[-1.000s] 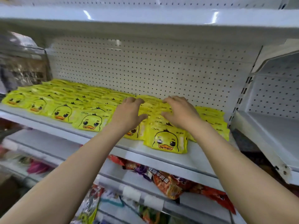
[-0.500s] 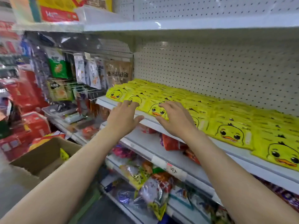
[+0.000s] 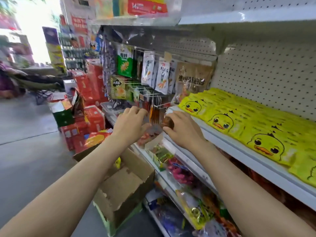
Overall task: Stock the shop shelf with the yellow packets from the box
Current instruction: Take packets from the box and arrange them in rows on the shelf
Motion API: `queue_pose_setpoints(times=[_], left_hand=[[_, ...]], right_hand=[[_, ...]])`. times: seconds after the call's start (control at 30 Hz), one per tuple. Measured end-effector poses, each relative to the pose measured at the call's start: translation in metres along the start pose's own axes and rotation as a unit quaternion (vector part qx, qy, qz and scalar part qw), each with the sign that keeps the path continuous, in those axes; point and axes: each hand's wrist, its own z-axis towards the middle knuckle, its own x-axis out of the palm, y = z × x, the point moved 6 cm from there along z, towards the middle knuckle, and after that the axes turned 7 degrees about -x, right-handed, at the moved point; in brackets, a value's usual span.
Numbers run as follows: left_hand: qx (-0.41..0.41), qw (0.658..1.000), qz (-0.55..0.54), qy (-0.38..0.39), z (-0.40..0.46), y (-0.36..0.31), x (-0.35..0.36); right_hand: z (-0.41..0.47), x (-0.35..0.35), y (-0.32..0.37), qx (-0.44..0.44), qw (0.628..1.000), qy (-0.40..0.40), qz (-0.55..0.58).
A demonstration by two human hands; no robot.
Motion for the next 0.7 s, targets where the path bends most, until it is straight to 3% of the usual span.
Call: queue_pose_setpoints(times=[0.37,0.7], left_hand=[[-0.08,0.992,0.077,0.052,0.136,0.18,0.085],[-0.105,0.982,0.037,0.156,0.187,0.297,0.228]], right_hand=[[0.229,0.157,0.037,-0.065,0.992,0.081,0.071],[0.312,0.311,0.035,-0.022,0.972,0.207,0.105]])
